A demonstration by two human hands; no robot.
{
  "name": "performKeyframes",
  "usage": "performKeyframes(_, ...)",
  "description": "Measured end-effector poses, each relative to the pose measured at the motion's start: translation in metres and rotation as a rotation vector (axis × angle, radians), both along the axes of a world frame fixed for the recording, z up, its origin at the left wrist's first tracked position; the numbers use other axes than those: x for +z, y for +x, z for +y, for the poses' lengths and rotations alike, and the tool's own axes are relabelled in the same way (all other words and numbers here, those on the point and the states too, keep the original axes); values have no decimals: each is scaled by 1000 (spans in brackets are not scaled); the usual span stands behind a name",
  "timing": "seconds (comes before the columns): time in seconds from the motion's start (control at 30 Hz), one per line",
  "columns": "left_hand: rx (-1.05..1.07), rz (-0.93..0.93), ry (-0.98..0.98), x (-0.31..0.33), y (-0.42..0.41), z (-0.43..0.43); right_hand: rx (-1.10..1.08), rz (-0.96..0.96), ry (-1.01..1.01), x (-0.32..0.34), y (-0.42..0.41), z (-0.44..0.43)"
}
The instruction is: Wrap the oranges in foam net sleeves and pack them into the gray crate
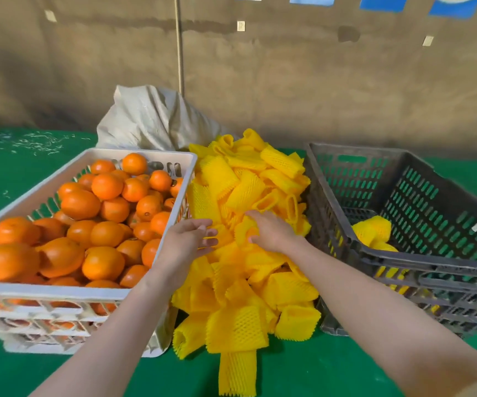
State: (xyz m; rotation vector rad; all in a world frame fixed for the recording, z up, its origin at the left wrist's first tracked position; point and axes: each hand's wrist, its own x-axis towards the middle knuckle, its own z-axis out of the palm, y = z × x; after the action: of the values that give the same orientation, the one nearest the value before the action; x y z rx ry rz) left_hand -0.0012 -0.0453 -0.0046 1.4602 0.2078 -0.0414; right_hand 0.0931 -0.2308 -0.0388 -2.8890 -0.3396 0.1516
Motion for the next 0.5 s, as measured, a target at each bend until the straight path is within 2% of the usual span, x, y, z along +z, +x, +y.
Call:
performKeyframes(0.13,5,21,-11,2,-2,11,-79,-325,423,11,-4,2)
performKeyframes(0.2,2,58,-40,2,0,11,-14,-480,610,23,-22,6)
performKeyframes(0.27,-17,117,-90,5,2,5,66,-523,719,33,-43,12)
performKeyframes(0.37,64,98,-262,10,4,-1,212,-403,793,46,-68,17)
performKeyframes(0.5,118,-79,4,7,6,7,303,91,1089,70,-78,16)
